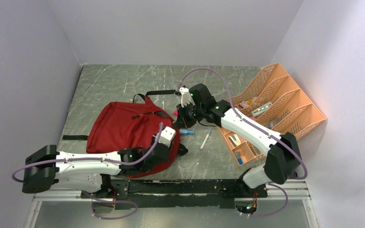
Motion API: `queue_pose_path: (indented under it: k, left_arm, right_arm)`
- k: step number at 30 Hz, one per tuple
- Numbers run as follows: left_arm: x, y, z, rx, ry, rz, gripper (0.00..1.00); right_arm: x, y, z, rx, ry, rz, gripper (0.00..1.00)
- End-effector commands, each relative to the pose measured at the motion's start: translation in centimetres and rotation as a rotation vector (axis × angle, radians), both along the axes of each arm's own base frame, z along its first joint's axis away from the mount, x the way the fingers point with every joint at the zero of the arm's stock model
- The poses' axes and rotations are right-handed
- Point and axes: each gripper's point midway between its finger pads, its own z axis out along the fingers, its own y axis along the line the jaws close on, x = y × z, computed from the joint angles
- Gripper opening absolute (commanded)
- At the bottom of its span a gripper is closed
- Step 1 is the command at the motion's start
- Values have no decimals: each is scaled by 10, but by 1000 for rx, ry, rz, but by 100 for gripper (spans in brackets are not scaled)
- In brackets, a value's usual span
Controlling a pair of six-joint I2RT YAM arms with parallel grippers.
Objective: Pack the student bag
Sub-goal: Zip the student bag at the center of the board.
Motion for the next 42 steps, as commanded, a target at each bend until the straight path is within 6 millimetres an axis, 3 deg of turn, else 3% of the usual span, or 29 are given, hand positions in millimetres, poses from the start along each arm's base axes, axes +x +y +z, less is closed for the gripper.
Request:
queue_pose_path:
  k: [1, 3, 5, 12, 16, 20, 27, 33, 37, 42]
  left_arm:
    - [8, -8, 15, -64, -37, 38, 31]
    - [8, -6, 17, -91, -46, 45, 14]
    - [10, -3, 18, -105, -55, 57, 6]
    - [11, 0, 18, -96, -52, 53, 5]
    - [11, 1, 16, -88, -42, 54, 5]
    - [2, -4, 18, -112, -14, -5, 5]
    - [-35, -8, 6, -164, 115, -164, 5]
    - [-57, -1, -6, -163, 174, -203, 5]
    - [-68, -2, -8, -154, 187, -228, 5]
    - [-81, -7, -11, -138, 200, -252, 5]
  right_arm:
    - [-28, -5, 10, 47, 55, 63, 0]
    - [-40, -5, 11, 67, 85, 97, 0]
    - [-53, -4, 15, 96, 111, 133, 0]
    - [-108, 10, 19, 151, 194, 311, 0]
    - [-117, 11, 14, 122, 190, 331, 0]
    - [-88, 5, 17, 67, 80, 191, 0]
    - [-3, -11, 20, -93, -152, -123, 0]
    - [51, 3, 15, -170, -246, -186, 0]
    - [76, 18, 10, -194, -261, -184, 0]
    - [109, 21, 7, -239, -331, -253, 0]
